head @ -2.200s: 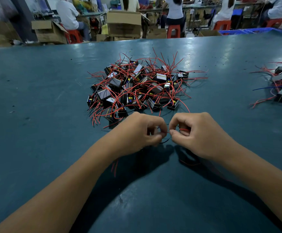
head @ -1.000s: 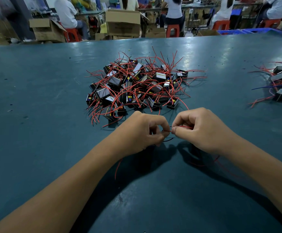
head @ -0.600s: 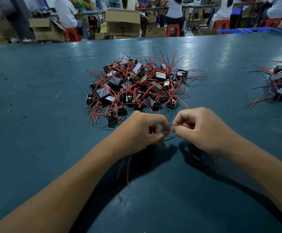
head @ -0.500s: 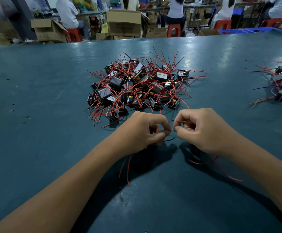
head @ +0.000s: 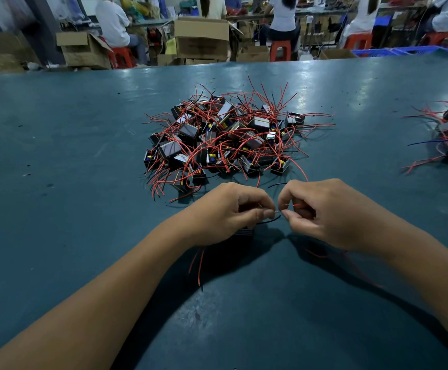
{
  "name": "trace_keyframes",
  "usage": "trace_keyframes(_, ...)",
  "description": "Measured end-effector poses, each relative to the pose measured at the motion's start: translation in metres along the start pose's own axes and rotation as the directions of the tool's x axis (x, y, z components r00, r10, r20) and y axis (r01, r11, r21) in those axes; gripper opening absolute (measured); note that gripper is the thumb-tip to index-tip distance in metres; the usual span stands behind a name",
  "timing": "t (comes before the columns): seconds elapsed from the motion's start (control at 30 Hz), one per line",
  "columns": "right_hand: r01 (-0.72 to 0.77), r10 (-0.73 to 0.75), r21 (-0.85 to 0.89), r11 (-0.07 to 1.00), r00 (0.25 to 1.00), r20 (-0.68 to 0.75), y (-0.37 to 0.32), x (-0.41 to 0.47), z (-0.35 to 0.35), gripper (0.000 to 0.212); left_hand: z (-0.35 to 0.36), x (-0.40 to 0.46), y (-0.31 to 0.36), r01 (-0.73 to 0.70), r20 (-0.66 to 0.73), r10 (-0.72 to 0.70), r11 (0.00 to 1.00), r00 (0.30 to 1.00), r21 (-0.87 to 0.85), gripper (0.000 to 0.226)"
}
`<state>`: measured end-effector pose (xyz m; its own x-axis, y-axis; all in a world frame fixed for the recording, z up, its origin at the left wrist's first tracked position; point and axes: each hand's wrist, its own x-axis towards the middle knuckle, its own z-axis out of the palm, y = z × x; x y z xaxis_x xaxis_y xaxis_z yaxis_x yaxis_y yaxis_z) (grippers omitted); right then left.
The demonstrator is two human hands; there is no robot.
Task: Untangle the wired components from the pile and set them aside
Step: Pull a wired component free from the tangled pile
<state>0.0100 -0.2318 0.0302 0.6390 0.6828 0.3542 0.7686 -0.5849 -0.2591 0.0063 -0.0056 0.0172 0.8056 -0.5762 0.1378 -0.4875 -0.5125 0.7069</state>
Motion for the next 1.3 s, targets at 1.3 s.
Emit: trace_keyframes(1.3,0.026,-0.029,0.071,0.997,0.998,0.046,0.0035,-0.0008,0.0017,0.009,-0.0059,-0.0021,0.0044,-0.005,0.053,0.002,0.998,0.999,0.060,0.009)
